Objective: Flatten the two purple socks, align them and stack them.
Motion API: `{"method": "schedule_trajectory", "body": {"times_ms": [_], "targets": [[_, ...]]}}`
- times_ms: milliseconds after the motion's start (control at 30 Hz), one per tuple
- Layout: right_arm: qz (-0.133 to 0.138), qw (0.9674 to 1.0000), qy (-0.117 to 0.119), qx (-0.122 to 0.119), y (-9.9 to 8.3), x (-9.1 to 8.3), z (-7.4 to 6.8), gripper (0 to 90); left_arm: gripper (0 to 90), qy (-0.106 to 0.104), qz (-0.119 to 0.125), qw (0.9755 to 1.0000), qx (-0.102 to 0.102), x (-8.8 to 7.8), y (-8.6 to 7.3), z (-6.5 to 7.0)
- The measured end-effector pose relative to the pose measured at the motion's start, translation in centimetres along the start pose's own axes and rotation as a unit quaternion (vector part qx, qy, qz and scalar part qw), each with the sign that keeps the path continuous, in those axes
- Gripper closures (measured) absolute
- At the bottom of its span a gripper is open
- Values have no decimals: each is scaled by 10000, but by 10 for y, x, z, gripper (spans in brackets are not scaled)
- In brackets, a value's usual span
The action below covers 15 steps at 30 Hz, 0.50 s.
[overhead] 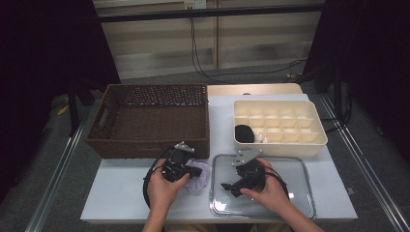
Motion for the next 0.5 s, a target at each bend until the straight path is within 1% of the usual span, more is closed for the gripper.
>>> {"method": "schedule_trajectory", "body": {"times_ms": [33, 67, 100, 133, 167, 200, 233, 267, 300, 333, 367, 400, 433, 467, 500], "targets": [[3, 10000, 20, -33, 0, 0, -1, 65, 900, 0, 15, 10000, 26, 1, 1, 1], [11, 10000, -11, -33, 1, 0, -2, 70, 899, 36, 59, 10000, -22, 2, 2, 0], [-5, 10000, 2, -52, 1, 1, -3, 67, 890, 61, 91, 9999, 17, 1, 2, -1], [-23, 10000, -2, -53, 1, 1, -4, 67, 849, 131, 103, 9999, 35, 1, 2, -3], [-26, 10000, 2, -53, 1, 1, -4, 67, 749, 179, 119, 9998, 16, 1, 2, -5], [-27, 10000, 3, -51, 1, 1, -4, 67, 640, 262, 235, 9994, -25, 0, 4, -7], [-22, 10000, 0, -51, 1, 0, -4, 68, 536, 284, 280, 9992, -4, -1, 4, -8], [-12, 10000, -7, -37, 1, 0, -4, 68, 494, 412, 308, 9987, 7, -1, 4, -9], [-4, 10000, -12, -45, 0, 0, -4, 68, 465, 450, 272, 9986, 60, -2, 3, -10], [-11, 10000, -9, -43, 0, -1, -4, 68, 463, 399, 276, 9988, 43, 0, 3, -9], [-8, 10000, 12, -35, -1, -1, -4, 68, 457, 435, 257, 9987, 35, 3, 1, -10], [-8, 10000, 12, -35, -1, -1, -4, 68, 493, 435, 257, 9987, 35, 3, 1, -10], [-4, 10000, 4, -21, -1, -2, -4, 70, 543, 362, 146, 9992, 67, 7, -2, -9], [-7, 10000, 0, -5, -1, -2, -4, 71, 578, 314, 72, 9994, 121, 9, -4, -8], [-13, 10000, -2, 0, -1, -2, -4, 71, 621, 294, 35, 9995, 126, 11, -6, -6]]}}
Point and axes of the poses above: each handheld gripper's, and its own axes: x roughly forward along the jaws, y roughly out of its top, z roughly to its right, the point moved 9 cm from there along x, roughly forward along the jaws, and after that the axes turned 5 degrees about y, right-handed, at the moved point
